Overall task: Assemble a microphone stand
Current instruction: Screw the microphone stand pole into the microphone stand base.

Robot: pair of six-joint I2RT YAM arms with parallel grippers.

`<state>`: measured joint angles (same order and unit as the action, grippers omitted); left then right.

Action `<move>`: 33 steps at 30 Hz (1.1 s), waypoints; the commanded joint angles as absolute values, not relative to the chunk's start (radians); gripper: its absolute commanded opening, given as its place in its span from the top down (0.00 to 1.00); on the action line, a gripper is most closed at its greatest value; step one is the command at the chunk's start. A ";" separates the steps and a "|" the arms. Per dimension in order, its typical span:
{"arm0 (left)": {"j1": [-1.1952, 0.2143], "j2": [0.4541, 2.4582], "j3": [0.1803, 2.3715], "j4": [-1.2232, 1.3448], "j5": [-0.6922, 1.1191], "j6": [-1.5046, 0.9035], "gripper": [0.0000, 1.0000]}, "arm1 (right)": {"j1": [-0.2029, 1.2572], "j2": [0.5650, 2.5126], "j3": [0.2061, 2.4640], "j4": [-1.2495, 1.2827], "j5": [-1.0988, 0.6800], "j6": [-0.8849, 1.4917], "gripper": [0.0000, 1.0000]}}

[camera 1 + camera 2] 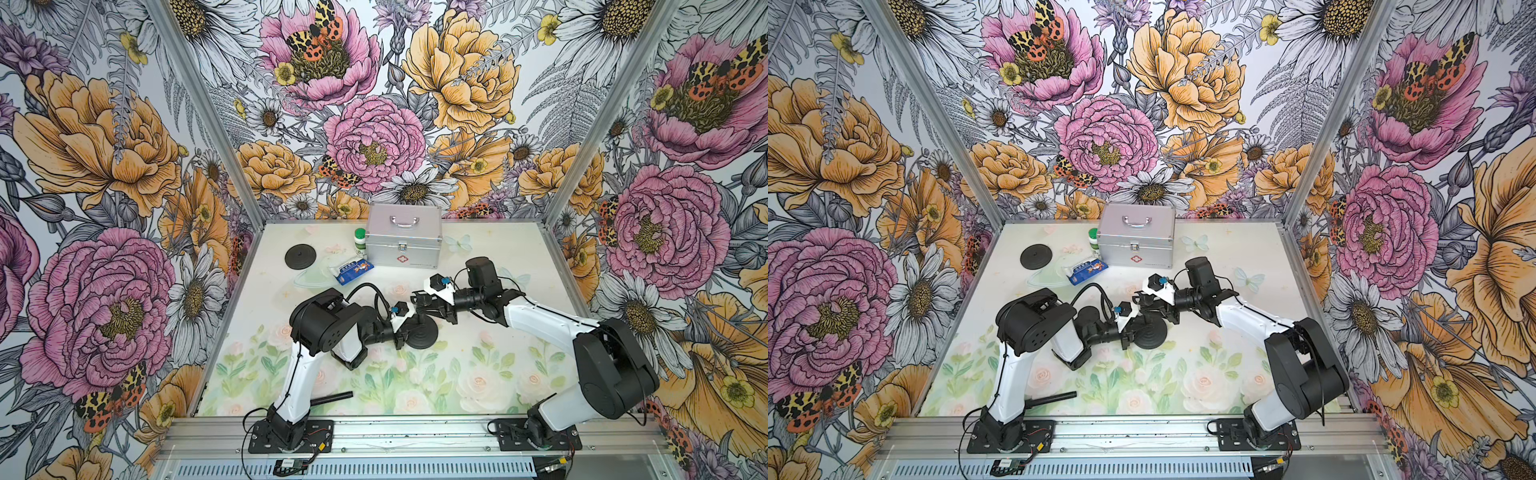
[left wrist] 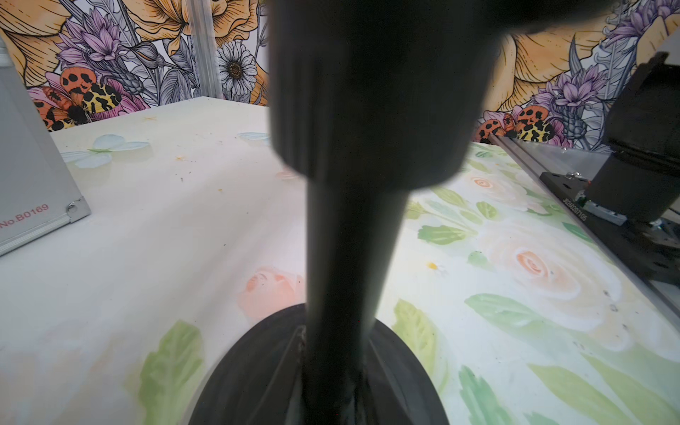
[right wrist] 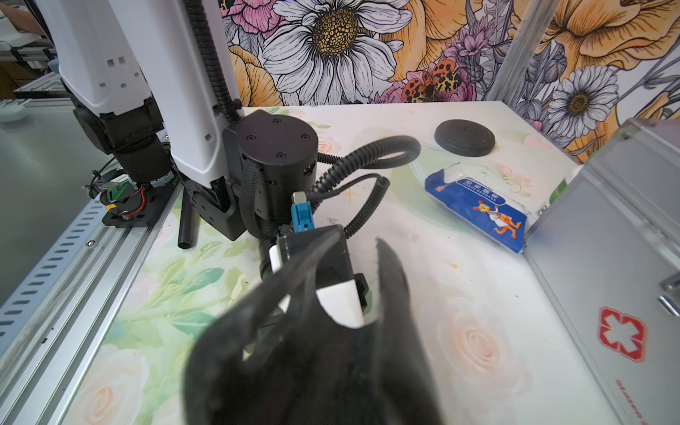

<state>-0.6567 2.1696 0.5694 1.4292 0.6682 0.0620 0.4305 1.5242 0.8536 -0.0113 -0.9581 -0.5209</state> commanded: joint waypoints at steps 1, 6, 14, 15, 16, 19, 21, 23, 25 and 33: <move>-0.654 2.198 0.565 1.412 0.725 0.072 0.77 | 0.432 1.501 0.781 0.145 -0.781 -0.388 1.00; -0.658 2.198 0.563 1.412 0.724 0.080 0.76 | 0.519 1.364 0.483 0.594 -0.099 -0.009 1.00; -0.656 2.200 0.571 1.412 0.734 0.074 0.76 | 0.691 1.349 0.385 0.643 0.120 0.018 0.85; -0.654 2.201 0.572 1.411 0.736 0.070 0.76 | 0.680 1.350 0.398 0.616 0.007 -0.030 0.81; -0.653 2.203 0.573 1.412 0.740 0.067 0.77 | 0.668 1.348 0.422 0.566 -0.110 -0.083 0.76; -0.657 2.202 0.568 1.412 0.747 0.078 0.77 | 0.615 1.346 0.482 0.450 -0.335 -0.185 0.71; -0.654 2.197 0.565 1.412 0.747 0.080 0.77 | 0.549 1.340 0.487 0.451 -0.500 -0.205 0.64; -0.652 2.194 0.565 1.412 0.759 0.081 0.77 | 0.494 1.342 0.509 0.407 -0.641 -0.246 0.59; -0.654 2.194 0.565 1.413 0.765 0.081 0.78 | 0.452 1.366 0.576 0.255 -0.813 -0.376 0.58; -0.664 2.190 0.559 1.411 0.757 0.094 0.77 | 0.404 1.502 0.778 -0.048 -1.081 -0.573 0.56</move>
